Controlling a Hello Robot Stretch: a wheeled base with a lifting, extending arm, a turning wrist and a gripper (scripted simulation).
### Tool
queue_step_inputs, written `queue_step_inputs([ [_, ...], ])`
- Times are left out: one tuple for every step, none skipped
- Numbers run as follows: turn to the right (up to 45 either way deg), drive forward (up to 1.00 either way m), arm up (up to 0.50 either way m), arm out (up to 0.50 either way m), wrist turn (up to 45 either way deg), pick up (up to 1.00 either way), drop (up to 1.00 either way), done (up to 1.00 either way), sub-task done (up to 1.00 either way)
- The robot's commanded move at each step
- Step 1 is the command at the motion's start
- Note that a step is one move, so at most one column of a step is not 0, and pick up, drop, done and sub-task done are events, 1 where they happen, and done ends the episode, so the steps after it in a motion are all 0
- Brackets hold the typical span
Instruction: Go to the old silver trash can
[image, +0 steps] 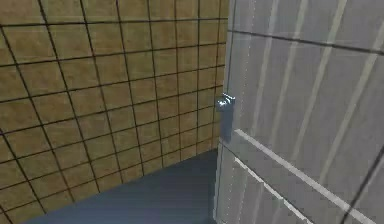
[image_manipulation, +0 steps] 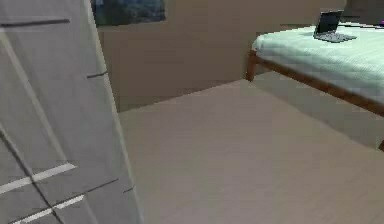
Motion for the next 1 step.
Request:
queue_step_inputs([
  [-18.0, 0.00, 0.00, 0.00, 0.0, 0.00, 0.00, 0.00, 0.00],
])
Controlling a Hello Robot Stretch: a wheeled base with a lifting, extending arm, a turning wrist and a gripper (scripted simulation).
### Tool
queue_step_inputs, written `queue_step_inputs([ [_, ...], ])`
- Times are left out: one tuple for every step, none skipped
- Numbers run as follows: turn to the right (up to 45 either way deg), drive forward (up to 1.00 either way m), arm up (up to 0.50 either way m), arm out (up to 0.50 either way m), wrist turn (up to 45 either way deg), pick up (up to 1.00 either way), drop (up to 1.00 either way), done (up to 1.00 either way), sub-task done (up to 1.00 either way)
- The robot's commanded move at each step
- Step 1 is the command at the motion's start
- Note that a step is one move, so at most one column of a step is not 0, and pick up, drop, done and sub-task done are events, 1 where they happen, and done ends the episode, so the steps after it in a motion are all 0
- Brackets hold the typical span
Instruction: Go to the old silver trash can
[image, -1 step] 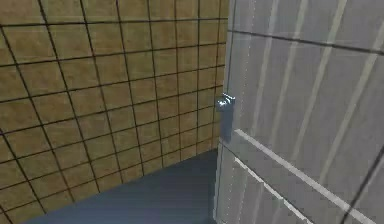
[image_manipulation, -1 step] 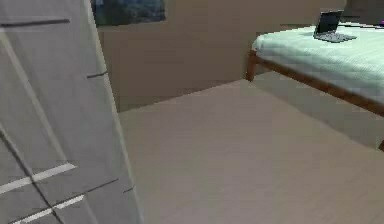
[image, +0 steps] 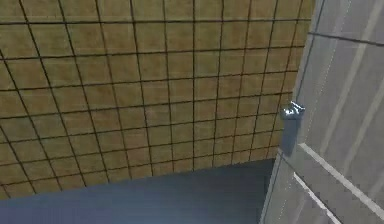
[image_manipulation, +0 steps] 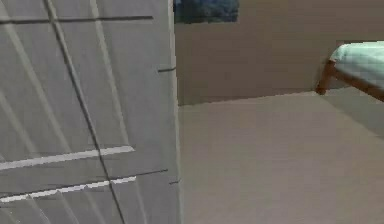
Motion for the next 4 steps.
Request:
queue_step_inputs([
  [0.0, 0.90, 0.00, 0.00, 0.0, 0.00, 0.00, 0.00, 0.00],
  [45.0, 0.00, 0.00, 0.00, 0.0, 0.00, 0.00, 0.00, 0.00],
  [9.0, 0.00, 0.00, 0.00, 0.0, 0.00, 0.00, 0.00, 0.00],
  [0.0, 1.00, 0.00, 0.00, 0.0, 0.00, 0.00, 0.00, 0.00],
])
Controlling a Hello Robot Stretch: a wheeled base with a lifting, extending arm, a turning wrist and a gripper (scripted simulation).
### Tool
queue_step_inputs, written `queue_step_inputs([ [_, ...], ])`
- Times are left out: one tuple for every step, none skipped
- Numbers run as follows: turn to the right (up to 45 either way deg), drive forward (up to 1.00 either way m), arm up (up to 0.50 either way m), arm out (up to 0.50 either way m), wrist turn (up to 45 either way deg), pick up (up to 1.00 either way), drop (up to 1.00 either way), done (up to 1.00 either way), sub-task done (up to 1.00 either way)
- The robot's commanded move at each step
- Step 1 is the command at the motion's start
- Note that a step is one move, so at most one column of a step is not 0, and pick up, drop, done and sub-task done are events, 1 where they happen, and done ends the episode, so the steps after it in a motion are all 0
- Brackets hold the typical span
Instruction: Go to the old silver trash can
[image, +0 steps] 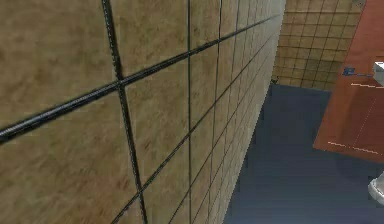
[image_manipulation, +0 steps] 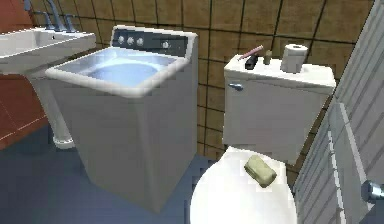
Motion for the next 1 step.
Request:
queue_step_inputs([
  [12.0, 0.00, 0.00, 0.00, 0.0, 0.00, 0.00, 0.00, 0.00],
])
